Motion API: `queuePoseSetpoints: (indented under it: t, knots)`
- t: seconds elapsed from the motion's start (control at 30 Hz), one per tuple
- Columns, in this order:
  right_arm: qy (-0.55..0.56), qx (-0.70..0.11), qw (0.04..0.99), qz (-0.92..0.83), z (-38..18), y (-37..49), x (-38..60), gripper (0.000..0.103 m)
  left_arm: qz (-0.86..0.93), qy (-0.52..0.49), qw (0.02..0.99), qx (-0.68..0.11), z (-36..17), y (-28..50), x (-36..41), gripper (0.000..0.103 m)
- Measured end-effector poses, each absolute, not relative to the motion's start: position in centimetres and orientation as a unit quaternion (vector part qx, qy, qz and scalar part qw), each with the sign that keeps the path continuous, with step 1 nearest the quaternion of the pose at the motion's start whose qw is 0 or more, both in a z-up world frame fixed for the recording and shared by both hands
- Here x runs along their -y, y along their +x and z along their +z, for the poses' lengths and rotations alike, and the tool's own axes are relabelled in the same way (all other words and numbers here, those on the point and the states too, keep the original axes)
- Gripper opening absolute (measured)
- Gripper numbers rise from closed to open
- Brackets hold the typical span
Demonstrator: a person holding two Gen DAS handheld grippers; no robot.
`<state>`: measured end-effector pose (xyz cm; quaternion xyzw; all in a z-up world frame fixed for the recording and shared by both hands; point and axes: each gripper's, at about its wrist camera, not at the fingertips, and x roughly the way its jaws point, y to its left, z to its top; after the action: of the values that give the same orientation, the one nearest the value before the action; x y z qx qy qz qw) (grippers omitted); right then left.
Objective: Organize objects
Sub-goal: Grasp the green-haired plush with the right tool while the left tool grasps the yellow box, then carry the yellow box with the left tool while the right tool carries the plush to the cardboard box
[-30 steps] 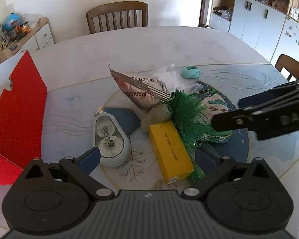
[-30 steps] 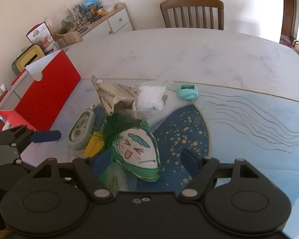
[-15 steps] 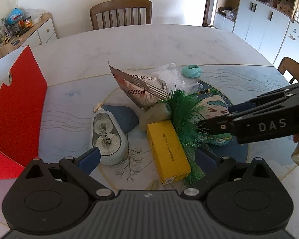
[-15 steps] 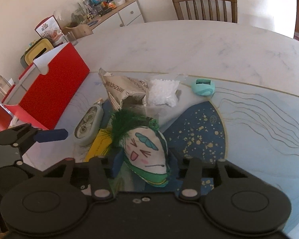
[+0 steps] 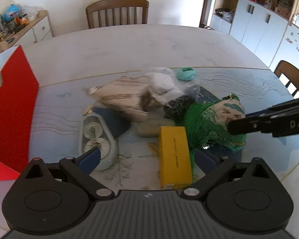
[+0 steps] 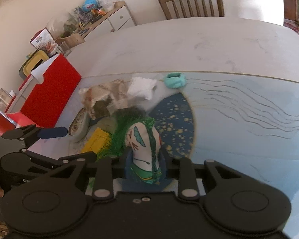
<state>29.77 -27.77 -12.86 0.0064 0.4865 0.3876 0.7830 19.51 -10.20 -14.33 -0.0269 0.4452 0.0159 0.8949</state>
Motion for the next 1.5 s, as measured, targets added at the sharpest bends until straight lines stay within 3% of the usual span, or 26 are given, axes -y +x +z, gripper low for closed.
queuePoseSetpoints:
  t: [0.47,0.63,0.77,0.8,0.87,1.17,1.5]
  knots:
    - [0.011,-0.492,0.795,0.354,-12.8,29.1,32.9,0.027,-0.033,0.006,0.893,-0.448,-14.9,20.8,13.5,0.094]
    - [0.014,-0.494,0.796,0.350,-13.0,29.0,33.2,0.027,-0.054,0.025,0.889,-0.454,-15.2,21.8,14.9,0.073]
    - [0.013,-0.494,0.796,0.349,-13.0,28.9,33.1,0.027,-0.075,0.026,0.883,-0.463,-15.6,22.4,15.3,0.049]
    - [0.013,-0.493,0.797,0.349,-13.0,28.9,33.1,0.027,-0.080,0.026,0.882,-0.463,-15.5,22.4,15.5,0.038]
    - [0.013,-0.493,0.797,0.348,-13.0,28.9,33.1,0.027,-0.086,0.024,0.881,-0.465,-15.4,22.3,15.5,0.030]
    - [0.026,-0.477,0.807,0.346,-11.2,27.9,32.6,0.027,-0.073,-0.012,0.880,-0.470,-14.1,20.9,13.7,0.029]
    - [0.038,-0.442,0.822,0.357,-6.8,25.8,31.0,0.026,-0.062,-0.078,0.897,-0.431,-9.1,17.7,9.3,0.029]
